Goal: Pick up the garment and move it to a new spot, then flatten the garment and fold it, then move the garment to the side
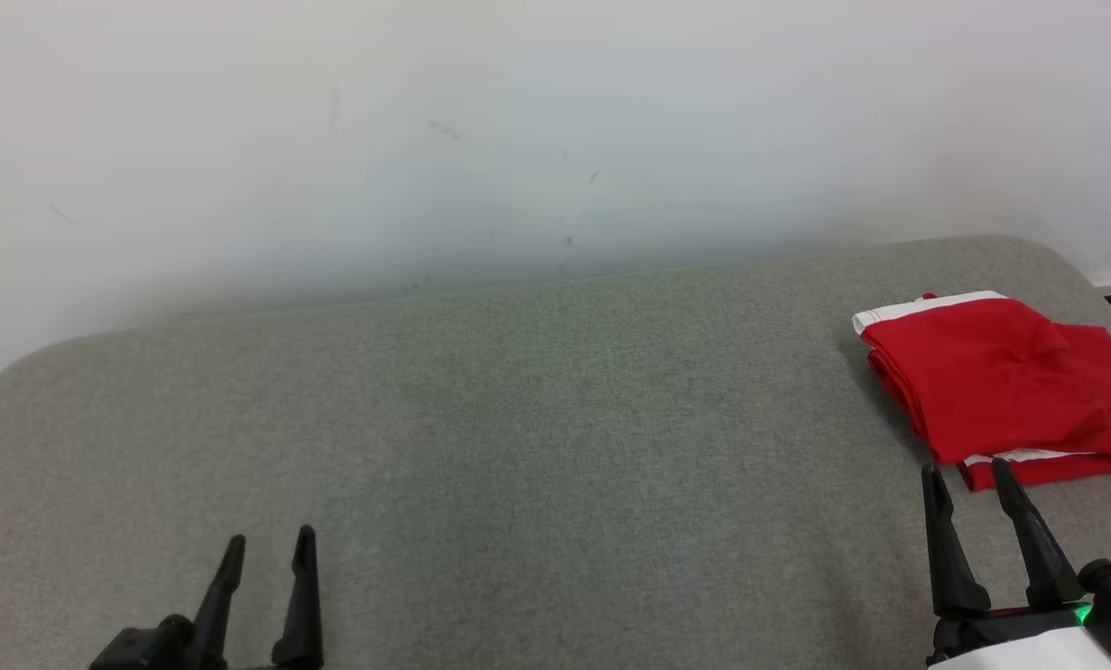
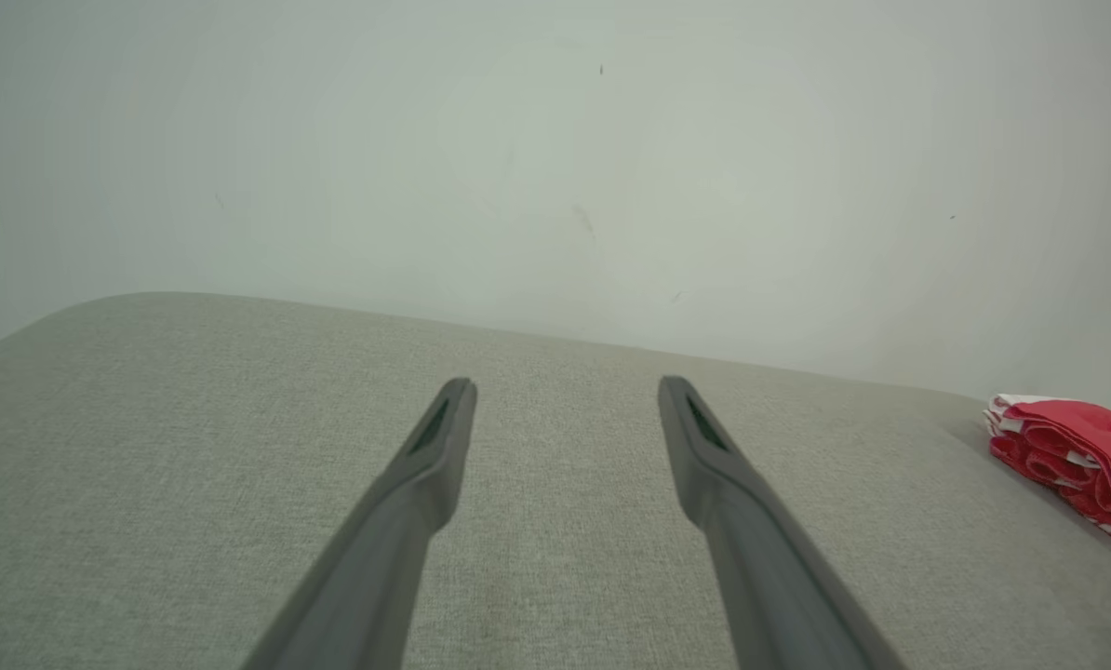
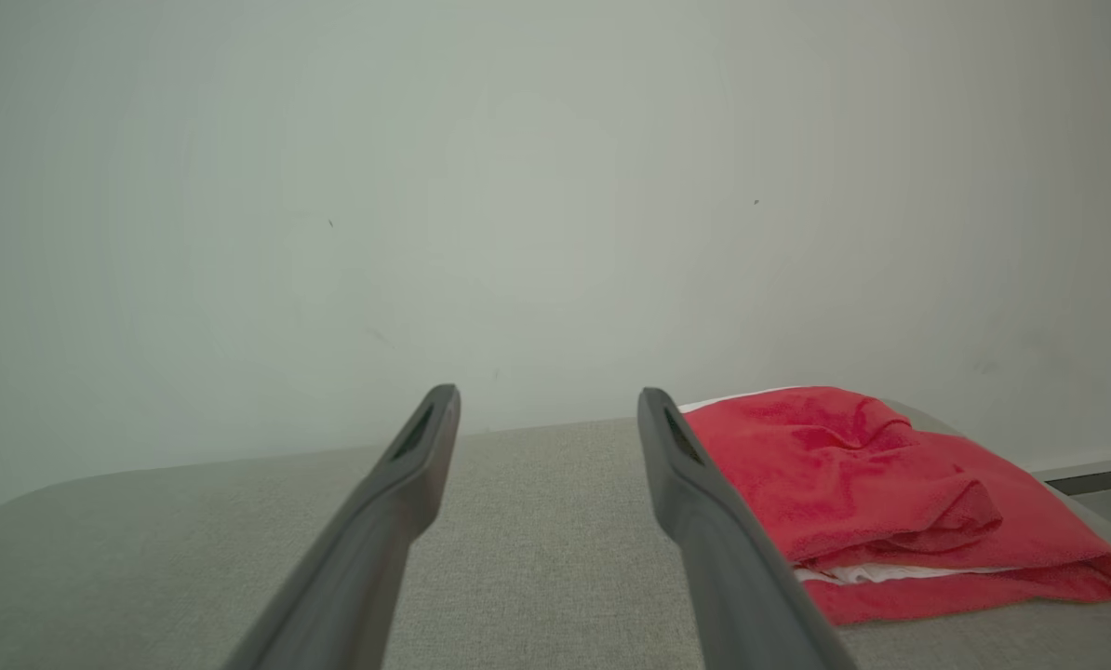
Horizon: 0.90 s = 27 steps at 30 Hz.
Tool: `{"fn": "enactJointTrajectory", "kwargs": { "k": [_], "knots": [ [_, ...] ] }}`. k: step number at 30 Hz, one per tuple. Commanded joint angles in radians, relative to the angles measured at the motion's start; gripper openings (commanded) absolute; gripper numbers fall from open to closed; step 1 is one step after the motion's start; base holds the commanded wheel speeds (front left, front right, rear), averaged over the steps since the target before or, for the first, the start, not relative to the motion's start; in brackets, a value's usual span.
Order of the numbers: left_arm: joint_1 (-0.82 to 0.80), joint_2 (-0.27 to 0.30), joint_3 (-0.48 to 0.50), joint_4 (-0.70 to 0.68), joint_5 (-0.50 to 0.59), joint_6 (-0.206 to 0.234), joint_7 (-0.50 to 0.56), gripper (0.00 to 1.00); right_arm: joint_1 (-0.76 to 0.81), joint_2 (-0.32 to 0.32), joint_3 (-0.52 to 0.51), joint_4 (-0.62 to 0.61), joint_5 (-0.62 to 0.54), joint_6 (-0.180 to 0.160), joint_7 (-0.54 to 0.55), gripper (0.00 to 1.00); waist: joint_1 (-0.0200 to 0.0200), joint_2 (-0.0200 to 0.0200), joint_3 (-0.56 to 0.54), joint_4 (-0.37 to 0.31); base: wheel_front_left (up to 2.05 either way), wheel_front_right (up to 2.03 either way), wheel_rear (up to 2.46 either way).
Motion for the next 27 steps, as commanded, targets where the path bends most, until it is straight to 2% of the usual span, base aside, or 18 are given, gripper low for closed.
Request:
{"fn": "enactJointTrajectory", "kwargs": {
  "k": [1, 2, 6, 27],
  "knots": [
    [-0.003, 0.003, -0.001, 0.004, -0.007, -0.003, 0.001, 1.00, -0.006, 0.000, -0.002, 0.004, 0.011, -0.003, -0.002, 1.00, 0.0001, 0.0000, 0.000, 0.000, 0.00, 0.00, 0.00],
    [0.000, 0.000, -0.002, 0.003, -0.006, 0.000, 0.000, 0.00, 0.000, 0.000, 0.000, 0.001, 0.000, 0.000, 0.000, 0.00, 0.0001, 0.0000, 0.000, 0.000, 0.00, 0.00, 0.00],
    [0.008, -0.006, 0.000, 0.035, -0.019, 0.000, 0.006, 0.00, 0.018, 0.006, 0.004, 0.027, 0.012, 0.000, 0.005, 0.00, 0.0001, 0.0000, 0.000, 0.000, 0.00, 0.00, 0.00],
    [-0.024, -0.004, 0.017, 0.036, -0.385, -0.002, 0.106, 0.00, 0.002, 0.017, -0.045, 0.040, 0.348, 0.000, 0.100, 0.00, 0.0001, 0.0000, 0.003, 0.022, 0.00, 0.00, 0.00]
  ]
}}
